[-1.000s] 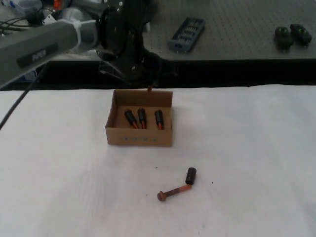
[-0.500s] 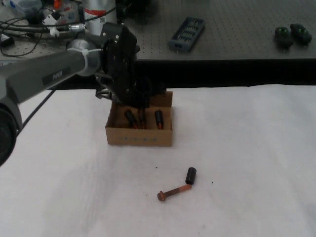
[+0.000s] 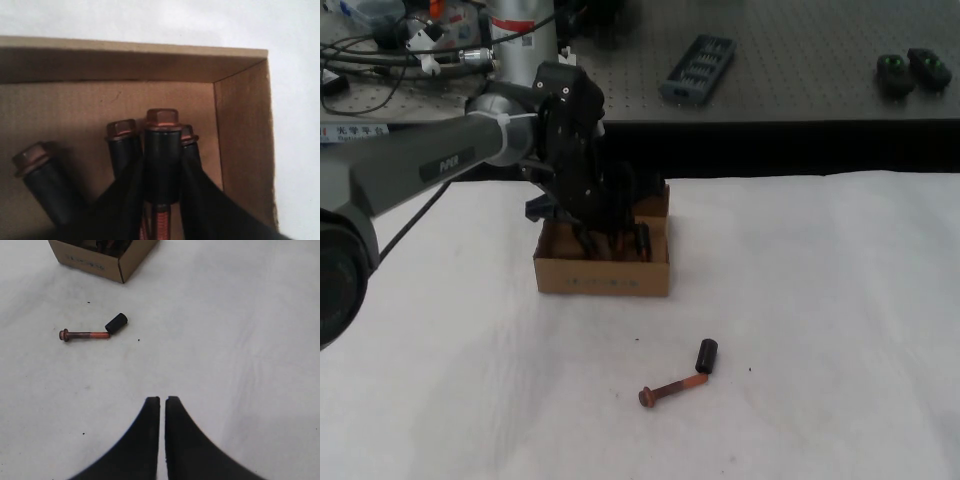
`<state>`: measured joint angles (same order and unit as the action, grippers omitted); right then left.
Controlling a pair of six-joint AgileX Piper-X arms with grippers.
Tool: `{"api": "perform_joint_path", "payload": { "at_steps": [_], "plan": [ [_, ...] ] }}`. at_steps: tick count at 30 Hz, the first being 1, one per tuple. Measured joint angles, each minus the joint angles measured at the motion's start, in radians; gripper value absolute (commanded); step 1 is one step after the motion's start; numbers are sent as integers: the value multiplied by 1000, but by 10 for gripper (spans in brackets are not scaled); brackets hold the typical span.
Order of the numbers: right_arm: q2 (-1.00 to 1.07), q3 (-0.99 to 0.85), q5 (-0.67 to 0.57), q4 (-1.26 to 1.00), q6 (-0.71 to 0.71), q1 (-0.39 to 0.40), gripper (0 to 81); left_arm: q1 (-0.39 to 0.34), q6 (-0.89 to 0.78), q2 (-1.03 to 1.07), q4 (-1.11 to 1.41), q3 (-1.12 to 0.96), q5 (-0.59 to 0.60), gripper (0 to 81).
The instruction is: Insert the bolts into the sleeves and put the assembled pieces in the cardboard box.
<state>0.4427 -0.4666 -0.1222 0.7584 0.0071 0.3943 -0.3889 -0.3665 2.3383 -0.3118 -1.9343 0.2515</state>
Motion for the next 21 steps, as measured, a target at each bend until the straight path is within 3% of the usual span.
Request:
{"api": "perform_joint_path", "payload": {
  "at_steps": [16,19,21],
  "plan": [
    [0,0,0,-7,0,0,38,-14,-59,0,-80,0,21,3],
    [0,0,0,-7,0,0,38,-14,-59,0,-82,0,29,107],
    [0,0,0,-7,0,0,38,-14,-59,0,-82,0,29,228]
  ]
}}
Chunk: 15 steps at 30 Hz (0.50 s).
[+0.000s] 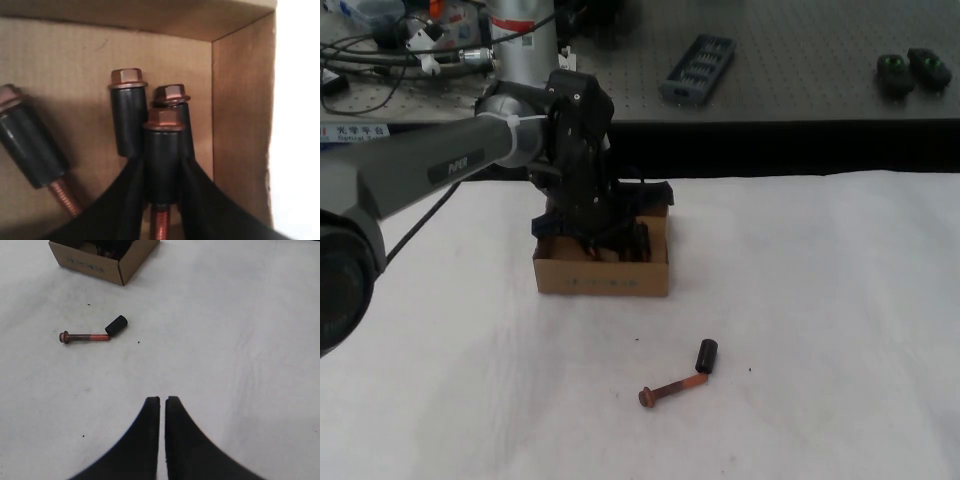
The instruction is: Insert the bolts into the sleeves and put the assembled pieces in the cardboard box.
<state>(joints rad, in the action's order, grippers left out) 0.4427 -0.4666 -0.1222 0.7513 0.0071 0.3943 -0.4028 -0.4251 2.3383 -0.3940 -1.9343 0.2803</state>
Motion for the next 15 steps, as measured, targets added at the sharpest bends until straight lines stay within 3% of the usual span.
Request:
{"api": "perform_joint_path", "payload": {
  "at_steps": [2,4,11,15],
  "plan": [
    [0,0,0,0,0,0,38,0,0,0,0,0,4,323],
    [0,0,0,0,0,0,38,0,-2,0,0,0,6,365],
    [0,0,0,0,0,0,38,0,-1,0,0,0,7,364],
    [0,0,0,-16,-52,0,38,0,-1,-11,-2,0,7,271]
  ]
}}
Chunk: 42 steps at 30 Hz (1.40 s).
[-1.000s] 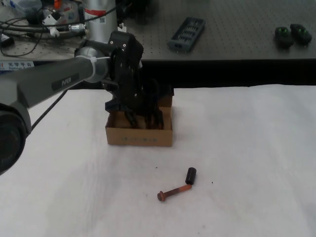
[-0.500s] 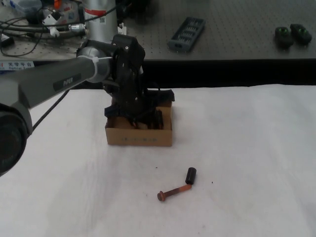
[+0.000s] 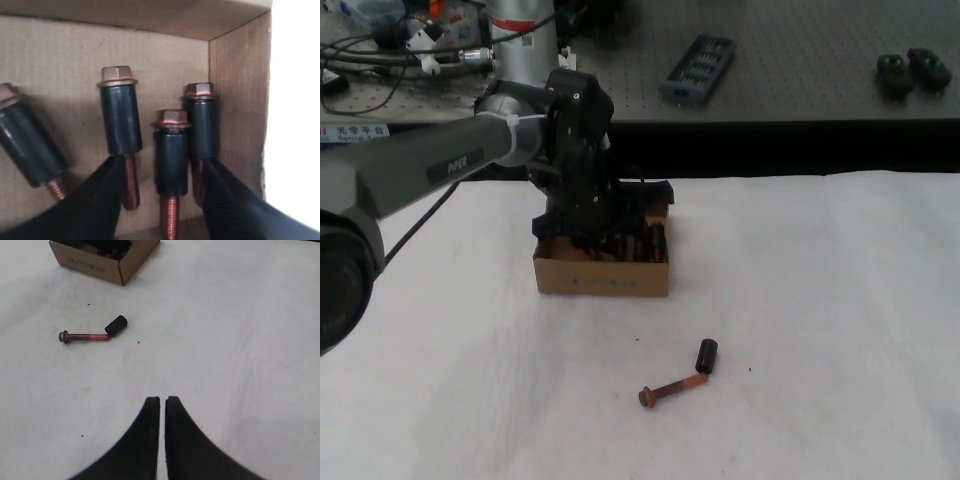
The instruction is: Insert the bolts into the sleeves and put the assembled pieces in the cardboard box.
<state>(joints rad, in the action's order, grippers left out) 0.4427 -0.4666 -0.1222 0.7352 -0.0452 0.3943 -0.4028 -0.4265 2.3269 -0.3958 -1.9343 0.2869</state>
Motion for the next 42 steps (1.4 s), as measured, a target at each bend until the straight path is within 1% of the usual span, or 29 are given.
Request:
{"api": "perform_joint_path", "payload": {
  "at_steps": [2,4,6,9,10,12,15,18,19,22,25,26,28,30,31,32,33,35,38,39,41,42],
  "plan": [
    [0,0,0,-15,-35,0,38,2,0,-20,-6,0,2,205],
    [4,0,-6,-37,-46,0,38,6,22,-53,-7,0,17,168],
    [20,0,-33,-70,-38,0,38,22,93,-139,-7,0,74,160],
    [72,-6,-57,-100,12,0,38,35,109,-207,-24,0,82,158],
    [98,-16,-61,-104,26,0,38,38,111,-228,-29,0,76,148],
    [218,-81,-69,-112,51,0,38,48,122,-269,-33,5,64,113],
    [295,-132,-69,-110,72,0,38,59,129,-313,-35,28,59,41],
    [414,-210,-86,-94,115,0,37,69,132,-381,-35,106,59,31],
    [422,-215,-92,-94,131,0,37,74,136,-434,-29,189,55,31],
    [531,-282,-104,-74,172,0,37,74,138,-524,8,348,45,31],
    [697,-376,-126,-52,270,0,37,74,134,-624,82,532,46,31],
    [727,-390,-131,-50,288,2,37,74,123,-695,131,658,42,31],
    [761,-406,-135,-47,311,9,37,74,112,-781,185,776,37,31],
    [805,-423,-135,-48,345,27,37,74,109,-865,217,867,37,31],
    [831,-432,-132,-48,361,42,37,74,109,-939,229,942,35,31],
    [881,-447,-128,-60,381,79,37,74,109,-946,228,949,35,31],
    [907,-453,-125,-74,382,101,37,74,109,-977,230,977,35,31],
    [953,-458,-125,-115,338,141,37,74,109,-1073,237,1037,32,31],
    [1016,-463,-134,-173,164,206,37,74,109,-1134,242,1107,33,31],
    [1019,-464,-135,-173,152,210,37,74,109,-1159,241,1122,33,31],
    [1056,-479,-137,-180,38,248,34,74,109,-1214,241,1153,31,31],
    [1060,-481,-137,-180,28,252,25,74,109,-1219,241,1156,31,31]
  ]
}}
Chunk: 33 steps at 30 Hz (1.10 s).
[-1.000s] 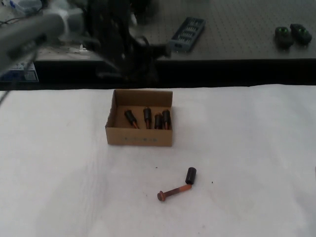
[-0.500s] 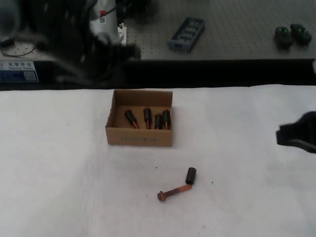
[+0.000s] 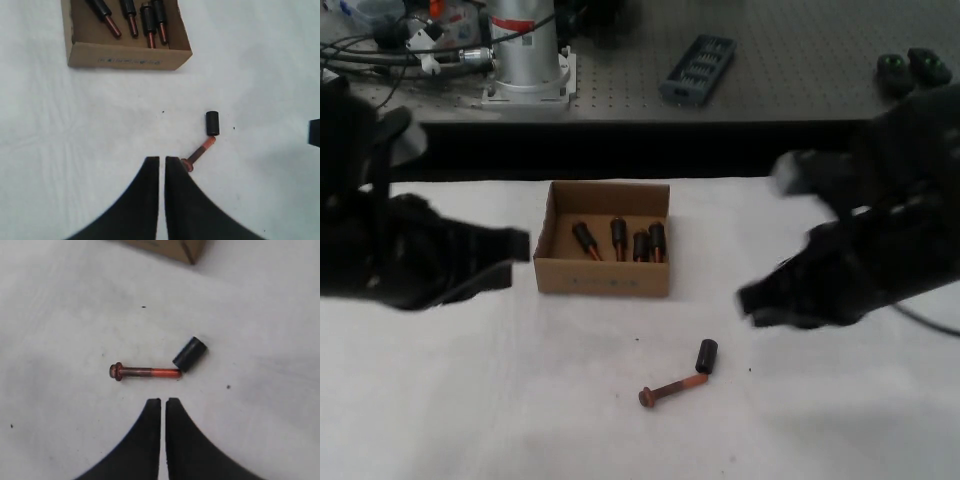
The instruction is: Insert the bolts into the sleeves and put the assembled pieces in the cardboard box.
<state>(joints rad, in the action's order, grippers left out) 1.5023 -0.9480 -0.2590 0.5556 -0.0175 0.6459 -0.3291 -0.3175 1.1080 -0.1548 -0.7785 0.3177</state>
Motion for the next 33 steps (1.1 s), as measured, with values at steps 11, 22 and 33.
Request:
{"api": "perform_joint_path", "payload": {
  "at_steps": [11,22,33],
  "plan": [
    [196,-194,67,84,-473,113,305,0,0,-272,-15,109,1,31],
    [317,-317,182,193,-765,156,336,0,71,-434,-172,115,1,31],
    [454,-366,277,258,-897,158,349,0,135,-571,-335,115,1,31]
  ]
}}
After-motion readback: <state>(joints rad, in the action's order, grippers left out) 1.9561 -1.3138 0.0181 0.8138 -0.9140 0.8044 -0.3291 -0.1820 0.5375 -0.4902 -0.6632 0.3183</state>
